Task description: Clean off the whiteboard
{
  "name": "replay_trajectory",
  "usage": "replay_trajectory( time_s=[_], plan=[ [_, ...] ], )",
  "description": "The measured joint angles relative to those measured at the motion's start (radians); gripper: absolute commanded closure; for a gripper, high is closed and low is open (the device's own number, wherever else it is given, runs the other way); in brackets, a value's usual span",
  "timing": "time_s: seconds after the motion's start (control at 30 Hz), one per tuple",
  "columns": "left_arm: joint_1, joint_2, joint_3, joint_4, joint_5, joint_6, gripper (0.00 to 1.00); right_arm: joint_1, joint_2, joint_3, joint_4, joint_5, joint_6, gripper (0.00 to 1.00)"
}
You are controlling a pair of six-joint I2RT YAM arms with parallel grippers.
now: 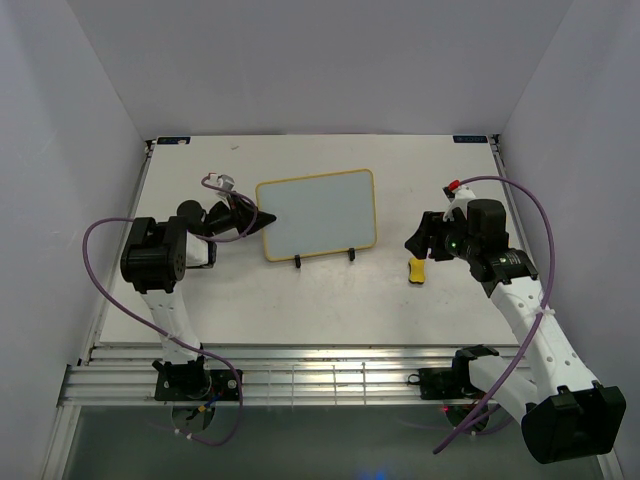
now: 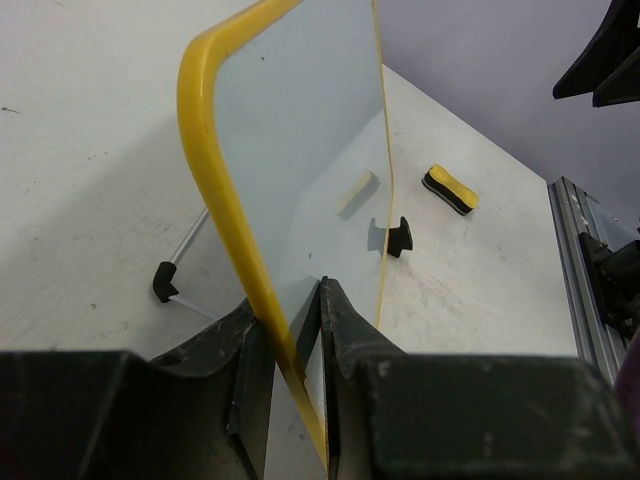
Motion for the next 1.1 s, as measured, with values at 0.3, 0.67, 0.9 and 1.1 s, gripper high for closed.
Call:
replay_trajectory(
  time_s=[0.3,0.67,0.9,1.1],
  plan=[
    [0.001,0.011,0.016,0.000,0.008,-0.023,0.62,0.000,0.000,0.000,0.000,-0.006,-0.001,0.37],
    [0.002,0.040,0.050,-0.005,0.016,-0.069,0.44,0.001,-0.001,0.000,0.000,-0.011,-0.008,0.36],
    [0.004,0.057,0.054,-0.002,0.019,-0.085,0.02,0.001,-0.007,-0.004,0.006,-0.014,-0.011,0.36],
    [0.035,0.057,0.050,0.000,-0.008,-0.076,0.02,0.001,-0.006,-0.018,0.010,-0.006,-0.013,0.16]
  ],
)
